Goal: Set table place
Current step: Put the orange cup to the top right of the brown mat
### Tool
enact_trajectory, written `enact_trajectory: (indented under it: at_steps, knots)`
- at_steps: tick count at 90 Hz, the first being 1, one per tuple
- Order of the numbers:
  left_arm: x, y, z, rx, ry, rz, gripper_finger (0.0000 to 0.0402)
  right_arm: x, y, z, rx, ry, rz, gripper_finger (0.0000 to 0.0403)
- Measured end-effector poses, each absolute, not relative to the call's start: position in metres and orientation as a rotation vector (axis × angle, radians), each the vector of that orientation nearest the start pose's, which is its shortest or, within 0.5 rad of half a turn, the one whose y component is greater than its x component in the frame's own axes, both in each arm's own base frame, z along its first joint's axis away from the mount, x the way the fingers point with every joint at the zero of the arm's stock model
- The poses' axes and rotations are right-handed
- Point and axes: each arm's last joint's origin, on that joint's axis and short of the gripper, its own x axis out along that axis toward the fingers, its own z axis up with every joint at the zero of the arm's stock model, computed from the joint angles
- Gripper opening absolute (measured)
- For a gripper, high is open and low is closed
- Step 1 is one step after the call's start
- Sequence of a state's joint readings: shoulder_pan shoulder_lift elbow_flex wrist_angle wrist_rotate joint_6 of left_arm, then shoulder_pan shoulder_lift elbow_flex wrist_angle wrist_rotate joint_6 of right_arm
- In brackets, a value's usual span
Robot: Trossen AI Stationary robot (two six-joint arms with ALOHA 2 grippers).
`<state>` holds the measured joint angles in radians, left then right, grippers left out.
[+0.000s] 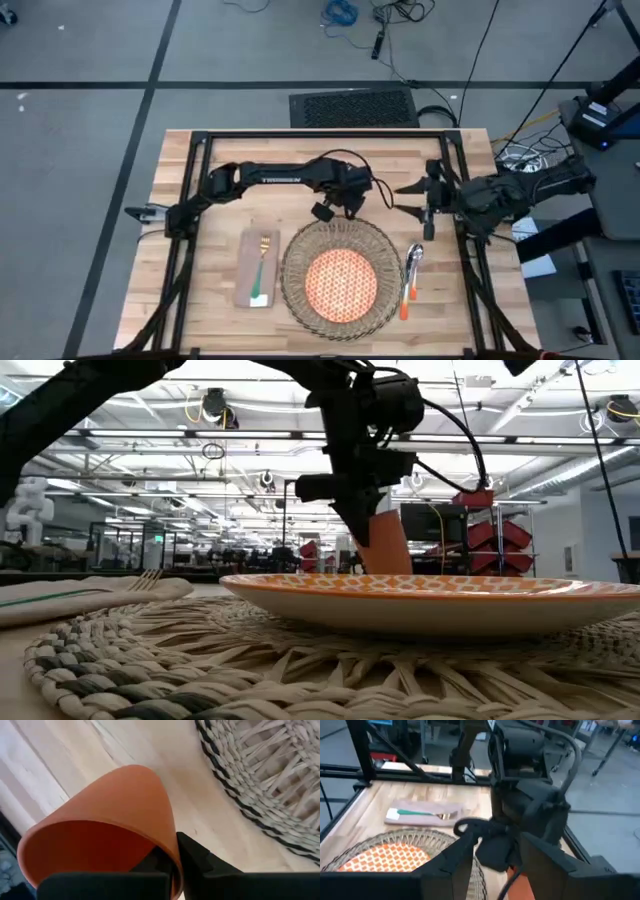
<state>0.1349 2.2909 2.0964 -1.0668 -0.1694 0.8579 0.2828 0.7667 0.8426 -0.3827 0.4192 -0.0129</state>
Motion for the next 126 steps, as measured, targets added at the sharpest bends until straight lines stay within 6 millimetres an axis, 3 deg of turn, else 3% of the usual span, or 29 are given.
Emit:
enact_trajectory:
  at_steps: [41,65,126]
  knots:
    - [0.469,0.069,0.222,0.772,1.308,-0.315,0.0016,0.181,0.029,0.330,-0.144,0.303,-0.068,0.0148]
    - [0.469,0.069,0.222,0.771,1.310,-0.313,0.0055,0.182,0.029,0.329,-0.123,0.305,-0.071,0.0148]
    - [0.472,0.047,0.227,0.861,1.309,-0.261,0.0057,0.181,0.029,0.330,-0.116,0.305,-0.070,0.0148]
